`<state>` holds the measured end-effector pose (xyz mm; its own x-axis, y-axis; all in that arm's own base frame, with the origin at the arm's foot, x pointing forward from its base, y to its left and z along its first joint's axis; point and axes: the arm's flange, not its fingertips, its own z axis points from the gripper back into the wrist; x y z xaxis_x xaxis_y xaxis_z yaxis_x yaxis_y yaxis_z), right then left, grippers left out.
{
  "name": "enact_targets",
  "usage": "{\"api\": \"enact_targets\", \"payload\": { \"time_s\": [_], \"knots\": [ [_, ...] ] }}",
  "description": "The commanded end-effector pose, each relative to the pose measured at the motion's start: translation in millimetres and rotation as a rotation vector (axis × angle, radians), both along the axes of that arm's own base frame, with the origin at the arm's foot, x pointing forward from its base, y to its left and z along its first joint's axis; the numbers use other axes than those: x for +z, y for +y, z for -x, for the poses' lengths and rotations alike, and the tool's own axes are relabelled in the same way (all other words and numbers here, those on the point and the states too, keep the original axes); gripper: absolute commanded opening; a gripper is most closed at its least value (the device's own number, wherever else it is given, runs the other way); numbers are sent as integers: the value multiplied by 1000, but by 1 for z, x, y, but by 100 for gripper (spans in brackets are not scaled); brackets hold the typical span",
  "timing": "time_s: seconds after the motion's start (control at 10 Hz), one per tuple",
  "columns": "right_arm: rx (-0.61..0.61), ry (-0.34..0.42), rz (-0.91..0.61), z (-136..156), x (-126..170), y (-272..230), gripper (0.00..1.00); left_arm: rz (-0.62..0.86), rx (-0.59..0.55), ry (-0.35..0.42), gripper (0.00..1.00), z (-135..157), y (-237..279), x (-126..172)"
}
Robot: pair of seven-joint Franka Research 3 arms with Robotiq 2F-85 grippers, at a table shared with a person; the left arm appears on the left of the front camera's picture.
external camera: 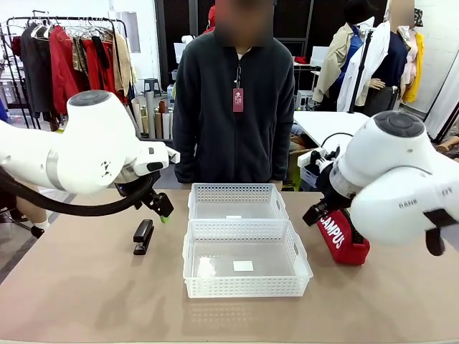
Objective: Distribute items into two baskets.
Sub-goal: Pick up the Pencil pouch that the person points to.
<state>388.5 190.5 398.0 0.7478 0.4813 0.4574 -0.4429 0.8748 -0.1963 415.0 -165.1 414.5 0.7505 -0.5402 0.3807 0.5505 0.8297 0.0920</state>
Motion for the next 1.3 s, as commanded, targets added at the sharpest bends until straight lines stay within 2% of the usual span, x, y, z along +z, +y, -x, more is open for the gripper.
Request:
{"api": "enact_targets", "payload": {
  "time_s": [0.0,0.2,0.4,0.6,0.7,0.8,0.9,1.0,1.2],
  "knots": [
    [7,63,-111,-7,37,-4,100,-7,19,82,100,-8,-5,22],
    [18,152,-231,-14,61,-7,100,135,32,195,100,-15,-8,38],
    [18,207,-411,-22,80,-17,100,290,70,268,100,-23,-2,60],
    [3,210,-569,-29,86,-34,100,487,154,248,100,-29,14,78],
    [-2,226,-622,-34,83,-43,100,568,141,252,100,-28,21,84],
    [-33,242,-638,-39,77,-50,100,600,135,267,100,-27,24,83],
    [-30,220,-626,-37,75,-49,100,562,151,250,100,-26,22,76],
    [-44,221,-604,-30,90,-43,100,549,167,262,100,-32,20,91],
    [-44,221,-604,-30,90,-43,100,549,167,262,100,-32,20,91]
  ]
}}
